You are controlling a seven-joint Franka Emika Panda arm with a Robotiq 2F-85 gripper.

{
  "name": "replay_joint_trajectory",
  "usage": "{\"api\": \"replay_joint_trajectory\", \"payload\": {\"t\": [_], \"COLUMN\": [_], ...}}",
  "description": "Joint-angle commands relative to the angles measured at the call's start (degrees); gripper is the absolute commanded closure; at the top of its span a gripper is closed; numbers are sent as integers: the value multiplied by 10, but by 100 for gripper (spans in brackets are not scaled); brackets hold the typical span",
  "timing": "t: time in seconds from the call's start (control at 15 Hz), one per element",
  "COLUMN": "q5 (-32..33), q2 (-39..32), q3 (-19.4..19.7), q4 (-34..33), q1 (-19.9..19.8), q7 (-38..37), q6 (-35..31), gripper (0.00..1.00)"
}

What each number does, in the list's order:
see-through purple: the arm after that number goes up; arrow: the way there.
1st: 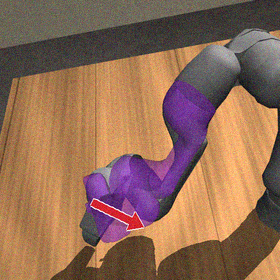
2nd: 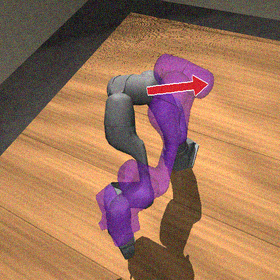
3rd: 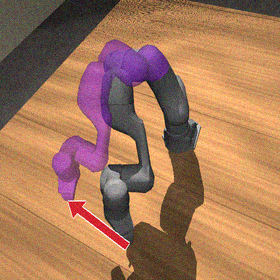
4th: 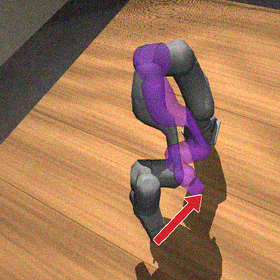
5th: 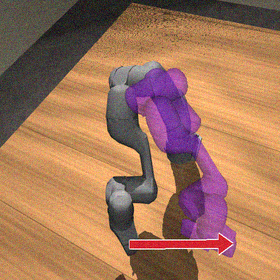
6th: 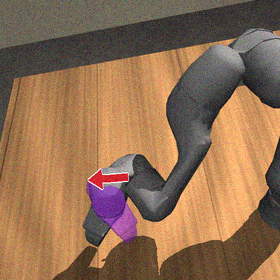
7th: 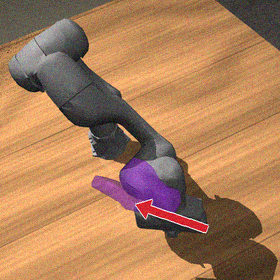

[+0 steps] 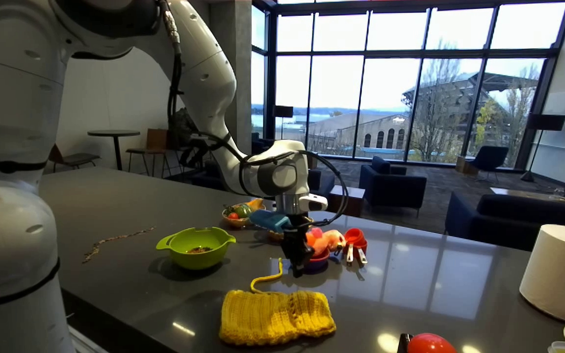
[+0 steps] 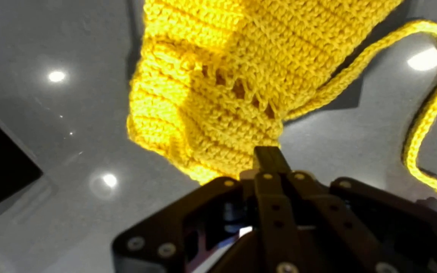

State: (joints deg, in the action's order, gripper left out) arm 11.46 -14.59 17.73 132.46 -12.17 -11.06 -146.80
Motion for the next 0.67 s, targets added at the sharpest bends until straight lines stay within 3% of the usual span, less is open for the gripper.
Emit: {"api": "replay_joint_trajectory", "payload": {"t": [0.0, 0.6], "q5": [-15, -33], "q2": [-19, -71], "q3": [0, -3], "q4": [-13, -44], "q1": [-7, -8], "q7": [6, 7], "q6": [12, 19], "gripper": [100, 100]}}
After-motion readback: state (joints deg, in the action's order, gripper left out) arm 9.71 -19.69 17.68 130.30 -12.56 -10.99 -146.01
